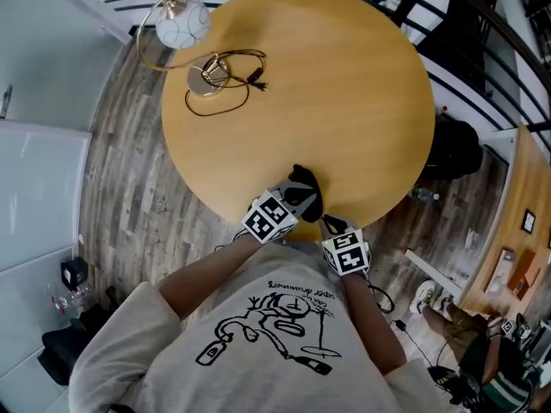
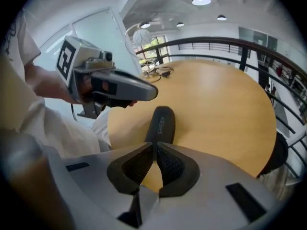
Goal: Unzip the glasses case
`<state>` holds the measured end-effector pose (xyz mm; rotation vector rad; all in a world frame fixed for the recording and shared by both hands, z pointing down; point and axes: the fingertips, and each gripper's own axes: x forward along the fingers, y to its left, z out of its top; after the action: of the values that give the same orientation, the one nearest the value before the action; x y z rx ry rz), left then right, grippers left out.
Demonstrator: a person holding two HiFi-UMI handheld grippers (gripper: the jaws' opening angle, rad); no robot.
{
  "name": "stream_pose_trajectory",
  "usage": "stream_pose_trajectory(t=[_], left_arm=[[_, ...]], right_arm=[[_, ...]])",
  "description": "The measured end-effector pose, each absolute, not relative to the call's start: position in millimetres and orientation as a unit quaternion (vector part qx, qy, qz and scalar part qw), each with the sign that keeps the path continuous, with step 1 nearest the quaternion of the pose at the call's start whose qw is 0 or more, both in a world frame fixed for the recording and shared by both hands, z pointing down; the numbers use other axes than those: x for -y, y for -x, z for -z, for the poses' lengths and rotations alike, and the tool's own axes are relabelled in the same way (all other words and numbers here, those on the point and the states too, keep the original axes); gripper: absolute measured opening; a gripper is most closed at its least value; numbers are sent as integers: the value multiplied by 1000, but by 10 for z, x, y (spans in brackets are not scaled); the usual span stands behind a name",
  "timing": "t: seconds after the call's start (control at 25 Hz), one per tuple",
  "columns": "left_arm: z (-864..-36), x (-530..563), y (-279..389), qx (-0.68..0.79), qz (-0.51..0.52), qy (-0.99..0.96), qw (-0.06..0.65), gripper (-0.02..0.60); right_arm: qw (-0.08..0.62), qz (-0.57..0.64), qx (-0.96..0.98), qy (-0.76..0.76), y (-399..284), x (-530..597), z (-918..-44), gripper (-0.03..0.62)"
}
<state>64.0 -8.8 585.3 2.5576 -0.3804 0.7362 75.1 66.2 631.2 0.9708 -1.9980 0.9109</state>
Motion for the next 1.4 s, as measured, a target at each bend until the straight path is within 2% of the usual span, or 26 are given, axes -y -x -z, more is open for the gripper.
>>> stream_pose_trajectory(t=[0.16,0.24,0.32,0.64,1.0,1.12,1.4], left_arm=[[-6274,-22,-722,103,-323,-914,221,6],[-6425,-62,-713,97,-341,-908,224,6],[-6562,-79,-689,97,-356,-903,222,6],[-6676,-106,-672,92,-350,-908,211,6],[-6665,-109,-670,87,-344,-911,210,6],[-6674,-118,-665,83,-345,-910,213,6],[-6699,-117,-664,74,-347,-913,202,6]], right_arm=[[405,-384,756,-342,-743,-880,-6724,37],[412,-396,752,-330,-693,-948,-6868,86],[413,-399,752,-325,-645,-972,-6962,103],[409,-398,748,-340,-529,-989,-7195,103],[373,-419,739,-374,-500,-951,-7257,92],[383,-416,738,-367,-481,-991,-7257,40],[425,-382,739,-356,-516,-1016,-7259,26]])
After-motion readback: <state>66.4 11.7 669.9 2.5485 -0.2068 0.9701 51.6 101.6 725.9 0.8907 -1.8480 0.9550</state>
